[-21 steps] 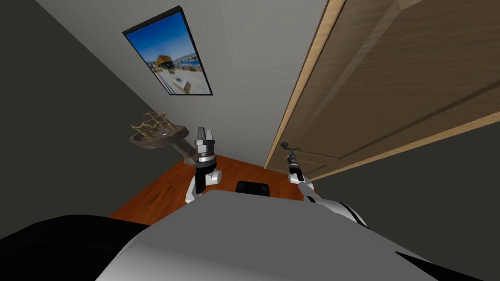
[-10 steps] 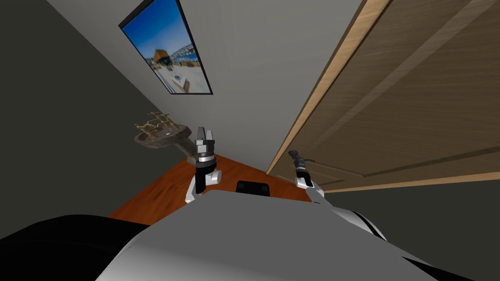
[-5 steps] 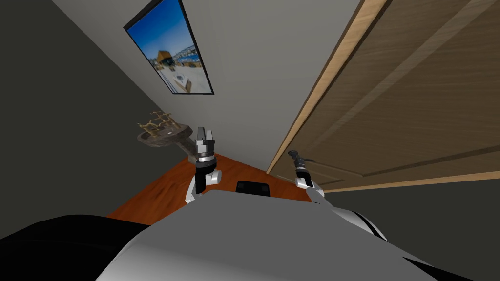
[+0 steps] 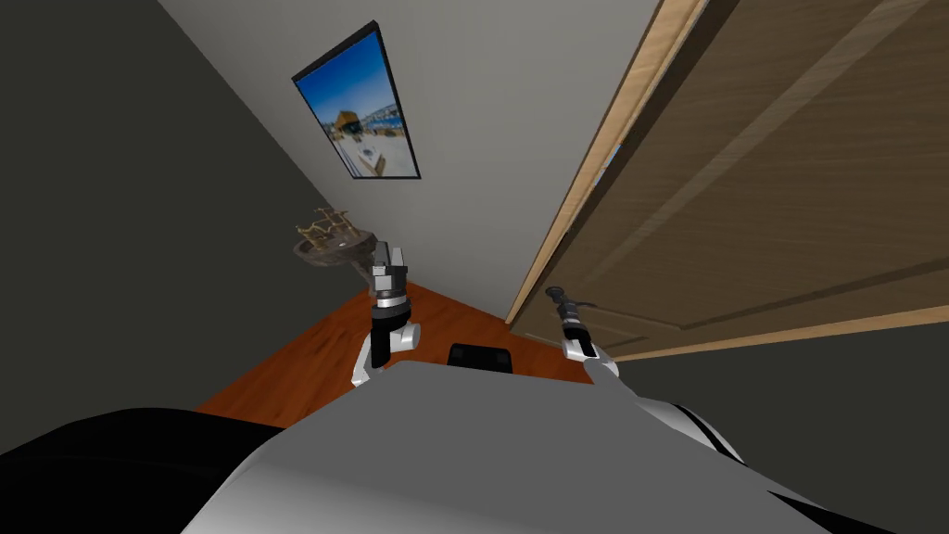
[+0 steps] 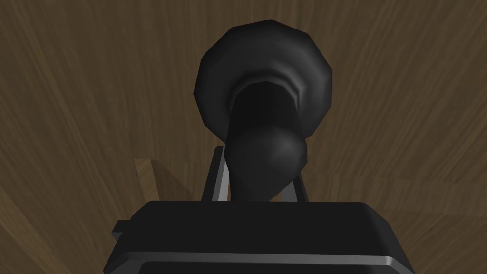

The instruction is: Pull the door open

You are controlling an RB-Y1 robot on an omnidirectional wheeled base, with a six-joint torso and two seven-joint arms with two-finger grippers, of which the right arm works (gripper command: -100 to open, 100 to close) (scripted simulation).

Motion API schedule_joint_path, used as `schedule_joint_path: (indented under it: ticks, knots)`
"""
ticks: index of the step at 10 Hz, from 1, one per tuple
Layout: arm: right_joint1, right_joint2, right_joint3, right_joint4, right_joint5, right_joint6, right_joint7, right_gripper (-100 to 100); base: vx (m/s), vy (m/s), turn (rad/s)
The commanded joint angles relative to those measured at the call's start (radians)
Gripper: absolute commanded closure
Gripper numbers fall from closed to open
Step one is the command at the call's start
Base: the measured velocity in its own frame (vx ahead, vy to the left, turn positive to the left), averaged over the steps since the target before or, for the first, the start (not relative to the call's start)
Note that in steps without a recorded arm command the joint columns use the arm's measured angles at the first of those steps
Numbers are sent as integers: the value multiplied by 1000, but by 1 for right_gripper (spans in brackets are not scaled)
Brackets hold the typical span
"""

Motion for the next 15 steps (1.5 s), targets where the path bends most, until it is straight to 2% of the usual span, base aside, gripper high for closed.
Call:
schedule_joint_path:
  ticks: [1, 5, 6, 7, 9, 14, 15]
  knots:
    - [7, -11, 17, -3, 11, -12, -22, 100, -196, -40, 114]
    - [18, -28, 46, -10, 30, -28, -58, 100, -195, -59, 93]
    - [12, -25, 44, -2, 28, -27, -55, 100, -84, -19, 21]
    - [25, -34, 64, -7, 38, -43, -77, 100, -141, -15, 73]
    - [35, -45, 78, -13, 45, -56, -93, 100, -187, -55, 83]
    - [74, -87, 138, -38, 75, -109, -161, 100, -227, -84, 91]
    - [70, -79, 133, -39, 72, -100, -152, 100, -115, -13, 11]
